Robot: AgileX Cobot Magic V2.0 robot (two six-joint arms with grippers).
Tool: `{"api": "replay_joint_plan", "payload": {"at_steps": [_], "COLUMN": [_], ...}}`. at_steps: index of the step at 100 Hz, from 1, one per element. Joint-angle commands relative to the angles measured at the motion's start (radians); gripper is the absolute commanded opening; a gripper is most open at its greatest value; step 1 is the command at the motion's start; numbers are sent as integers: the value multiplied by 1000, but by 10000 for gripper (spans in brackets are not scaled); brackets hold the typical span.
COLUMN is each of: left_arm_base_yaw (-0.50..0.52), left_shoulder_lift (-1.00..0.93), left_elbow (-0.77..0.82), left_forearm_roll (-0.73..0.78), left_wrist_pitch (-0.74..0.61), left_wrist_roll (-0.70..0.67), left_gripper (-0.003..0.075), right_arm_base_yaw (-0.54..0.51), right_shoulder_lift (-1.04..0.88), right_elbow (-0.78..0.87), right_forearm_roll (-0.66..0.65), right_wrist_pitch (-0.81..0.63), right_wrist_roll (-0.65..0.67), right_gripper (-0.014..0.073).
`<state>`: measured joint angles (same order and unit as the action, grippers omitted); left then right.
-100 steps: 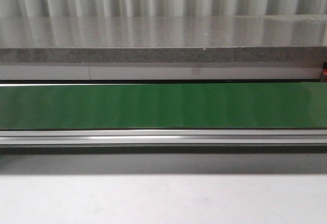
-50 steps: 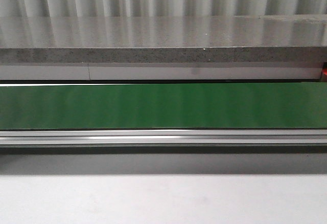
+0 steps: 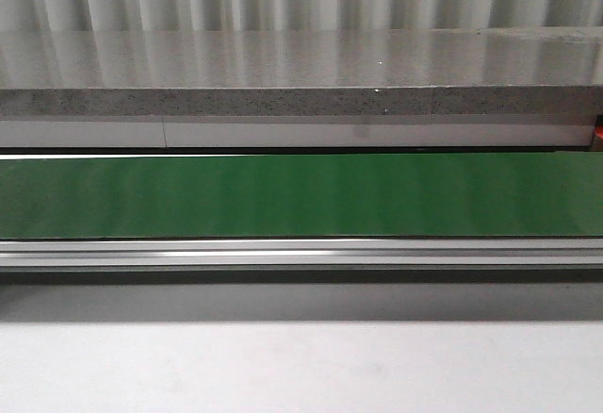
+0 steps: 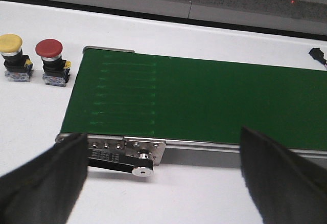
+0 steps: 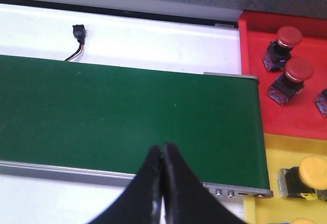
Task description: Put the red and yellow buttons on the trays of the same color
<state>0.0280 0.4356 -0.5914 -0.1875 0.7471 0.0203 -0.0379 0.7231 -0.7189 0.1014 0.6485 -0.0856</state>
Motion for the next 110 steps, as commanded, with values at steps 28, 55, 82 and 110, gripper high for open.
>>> {"api": "replay_joint_plan", "payload": {"at_steps": [28,55,82,110], "left_arm_base_yaw": [5,124,260,315], "left_shoulder_lift": [127,511,865,1107], "left_elbow": [-59,-199,-377,-502], "left_forearm_roll": [24,1,-130,-130], "left_wrist_pitch": [-200,-263,-289,-303], "left_wrist_roll": [-74,-96,-96,-96], "left_gripper": [658,658,658,658], "right_arm_base_yaw": [3,3,3,3], "right_shoulder_lift": [-4,-4,-4,-4], "right_elbow": [-26,-26,-26,-26], "right_forearm_roll": [1,1,1,1], "right_wrist_pitch": [-60,-59,-59,-59], "right_wrist_roll": [-12,-12,-12,-12], "right_gripper": [-67,-67,-67,-67]}}
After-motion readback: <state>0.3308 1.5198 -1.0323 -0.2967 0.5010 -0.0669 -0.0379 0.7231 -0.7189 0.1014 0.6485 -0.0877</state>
